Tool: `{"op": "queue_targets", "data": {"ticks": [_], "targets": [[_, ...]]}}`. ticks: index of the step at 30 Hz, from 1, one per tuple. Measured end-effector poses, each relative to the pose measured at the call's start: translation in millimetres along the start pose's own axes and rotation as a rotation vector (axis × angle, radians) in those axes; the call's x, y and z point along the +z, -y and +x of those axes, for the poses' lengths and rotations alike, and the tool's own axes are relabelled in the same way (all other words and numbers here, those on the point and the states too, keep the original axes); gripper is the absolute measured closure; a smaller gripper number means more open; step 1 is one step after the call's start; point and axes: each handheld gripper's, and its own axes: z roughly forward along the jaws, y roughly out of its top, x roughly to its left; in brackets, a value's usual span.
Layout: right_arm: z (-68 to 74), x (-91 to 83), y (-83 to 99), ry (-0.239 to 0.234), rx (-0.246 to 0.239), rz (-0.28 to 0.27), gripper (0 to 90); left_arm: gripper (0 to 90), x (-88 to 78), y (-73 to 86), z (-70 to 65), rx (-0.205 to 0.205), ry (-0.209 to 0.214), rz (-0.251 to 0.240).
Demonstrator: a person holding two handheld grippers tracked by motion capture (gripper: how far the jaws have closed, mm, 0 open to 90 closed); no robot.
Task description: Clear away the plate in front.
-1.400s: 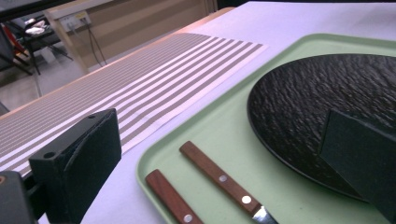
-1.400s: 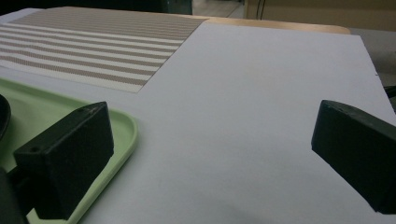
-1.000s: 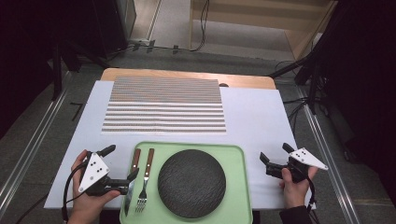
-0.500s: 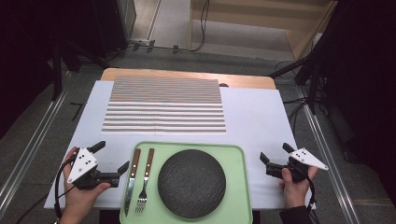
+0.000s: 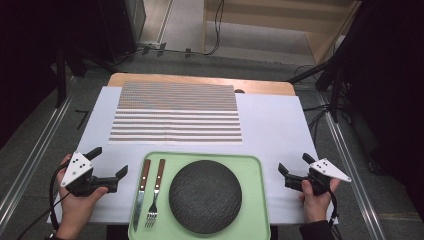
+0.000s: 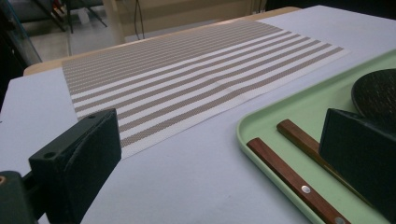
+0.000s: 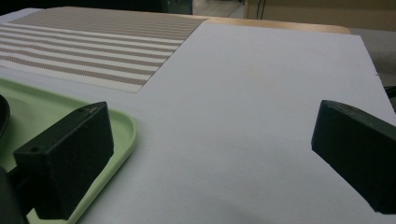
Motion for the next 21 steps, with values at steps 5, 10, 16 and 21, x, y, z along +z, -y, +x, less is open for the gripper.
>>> {"op": "queue_targets", "data": {"ticks": [5,10,16,21], "targets": [[0.4,0.1,0.1,0.0,0.001,0.001,0.0,0.0,0.7,2.0,9.1,-0.013,-0.014,0.01],[0.0,-0.4,0.4,0.001,0.003,0.001,0.0,0.0,3.5,4.2,17.7,-0.028,-0.024,0.021],[-0.3,-0.5,1.0,0.001,0.004,0.001,0.0,0.0,7.7,6.9,28.4,-0.054,-0.031,0.029],[-0.2,0.2,1.3,0.003,0.003,0.006,0.0,0.0,6.9,9.4,38.2,-0.067,-0.047,0.03]]}}
